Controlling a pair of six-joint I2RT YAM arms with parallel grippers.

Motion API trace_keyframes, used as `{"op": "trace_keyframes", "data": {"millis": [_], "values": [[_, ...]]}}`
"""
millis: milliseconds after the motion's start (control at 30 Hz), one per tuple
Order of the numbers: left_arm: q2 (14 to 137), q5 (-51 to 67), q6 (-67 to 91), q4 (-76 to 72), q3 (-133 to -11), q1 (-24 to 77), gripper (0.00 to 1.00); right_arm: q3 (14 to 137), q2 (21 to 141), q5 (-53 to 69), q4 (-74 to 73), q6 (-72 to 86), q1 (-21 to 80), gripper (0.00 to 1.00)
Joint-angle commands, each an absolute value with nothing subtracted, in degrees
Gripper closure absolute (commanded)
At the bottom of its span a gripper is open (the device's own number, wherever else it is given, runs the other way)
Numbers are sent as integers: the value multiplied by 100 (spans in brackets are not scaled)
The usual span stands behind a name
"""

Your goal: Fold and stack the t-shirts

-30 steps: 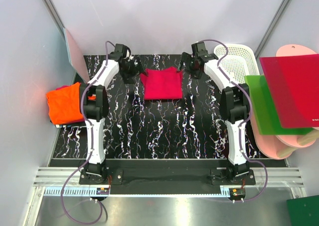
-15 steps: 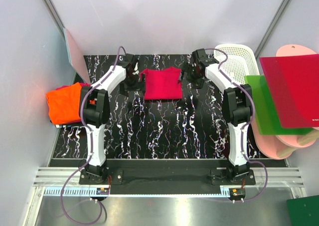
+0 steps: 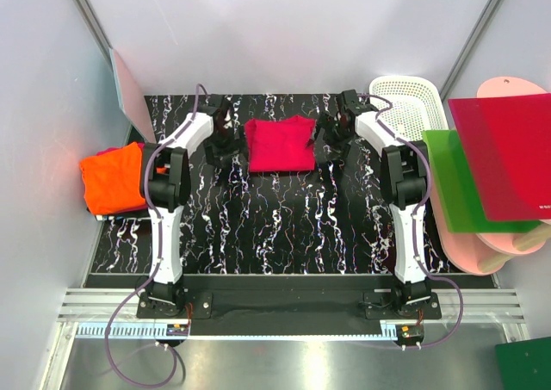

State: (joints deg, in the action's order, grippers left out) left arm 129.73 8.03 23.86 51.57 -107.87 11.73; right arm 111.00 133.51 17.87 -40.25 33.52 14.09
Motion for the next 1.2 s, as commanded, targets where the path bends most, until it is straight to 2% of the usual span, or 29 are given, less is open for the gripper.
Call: {"op": "trace_keyframes", "data": {"millis": [0, 167, 300, 467, 533, 733, 900, 1033, 1167], "values": [[12464, 766, 2399, 5019, -10864, 1195, 1, 11329, 13272, 2188, -3973, 3454, 1397, 3], [12348, 747, 2355, 4905, -10810, 1195, 1, 11154, 13043, 2188, -3920, 3349, 1397, 2], [12227, 730, 2452, 5036, -11118, 1195, 1, 11118, 12895, 2863, -3797, 3436, 1441, 6], [10973, 20, 2181, 5010, -11382, 1186, 1, 11328, 12507, 3531, -3568, 3139, 1854, 6], [10297, -683, 2127, 4992, -11330, 1169, 1, 11582, 12577, 3866, -3577, 3103, 2152, 7], [8485, -2345, 2285, 4563, -10758, 1037, 1, 12286, 13472, 4745, -3568, 3558, 3075, 7], [7621, -3811, 2074, 4290, -10600, 976, 1, 13198, 14571, 5325, -3437, 4139, 3682, 7], [7541, -3938, 1793, 4280, -10775, 896, 1, 13850, 15265, 5519, -3305, 4657, 4086, 8], [7576, -3369, 1951, 4324, -10740, 888, 1, 14378, 15766, 5388, -3183, 4895, 4411, 7]]}}
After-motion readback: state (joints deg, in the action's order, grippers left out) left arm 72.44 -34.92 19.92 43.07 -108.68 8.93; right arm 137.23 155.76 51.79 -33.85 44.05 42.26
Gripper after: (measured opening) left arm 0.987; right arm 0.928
